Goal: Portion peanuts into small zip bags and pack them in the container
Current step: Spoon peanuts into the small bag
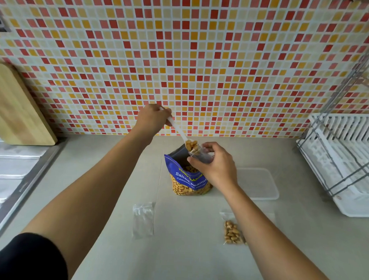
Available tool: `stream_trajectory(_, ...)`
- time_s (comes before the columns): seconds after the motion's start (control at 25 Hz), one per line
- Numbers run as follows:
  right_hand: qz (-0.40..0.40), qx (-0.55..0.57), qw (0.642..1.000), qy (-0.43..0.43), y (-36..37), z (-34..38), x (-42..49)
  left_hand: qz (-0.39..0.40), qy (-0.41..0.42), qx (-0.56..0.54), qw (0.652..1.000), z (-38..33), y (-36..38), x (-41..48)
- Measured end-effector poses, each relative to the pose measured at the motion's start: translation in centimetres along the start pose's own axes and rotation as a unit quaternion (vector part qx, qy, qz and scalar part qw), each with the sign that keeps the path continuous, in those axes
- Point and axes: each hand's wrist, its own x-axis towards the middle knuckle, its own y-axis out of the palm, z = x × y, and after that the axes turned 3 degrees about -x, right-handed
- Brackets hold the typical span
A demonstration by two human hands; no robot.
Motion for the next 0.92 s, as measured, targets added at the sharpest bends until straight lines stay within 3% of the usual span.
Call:
stream_trajectory(0.36, 0.008, 0.028, 0.999, 0.028, 0.5, 0.5, -0.2, 0.058, 0.173, 0.151, 0.971, -2.1, -0.6, -1.2)
stream_trajectory(0.48, 0.005, 0.031, 0.999, 0.031, 0.4, 0.5, -0.2, -0.005, 0.194, 0.11, 0.975, -2.5, -1.6, -1.1)
stream_trajectory(0.64, -0.034, 0.027, 0.998, 0.035, -0.1, 0.5, -0.2, -0.089, 0.138, 0.042, 0.985, -1.0, -2.4, -0.2)
stream_trajectory(0.76, -0.079, 0.021, 0.996, 0.034, -0.6, 0.4, -0.5, -0.008, 0.095, 0.12, 0.988, 1.8, -0.7, -0.4)
stream_trajectory(0.84, -0.099, 0.012, 0.995, 0.029, -1.0, 0.5, -0.7, 0.087, 0.092, 0.221, 0.967, 3.9, 0.9, -1.0)
stream_trajectory(0.92, -0.106, 0.009, 0.994, 0.024, -1.7, 0.6, -0.9, 0.122, 0.106, 0.288, 0.944, 5.7, 1.8, -1.1)
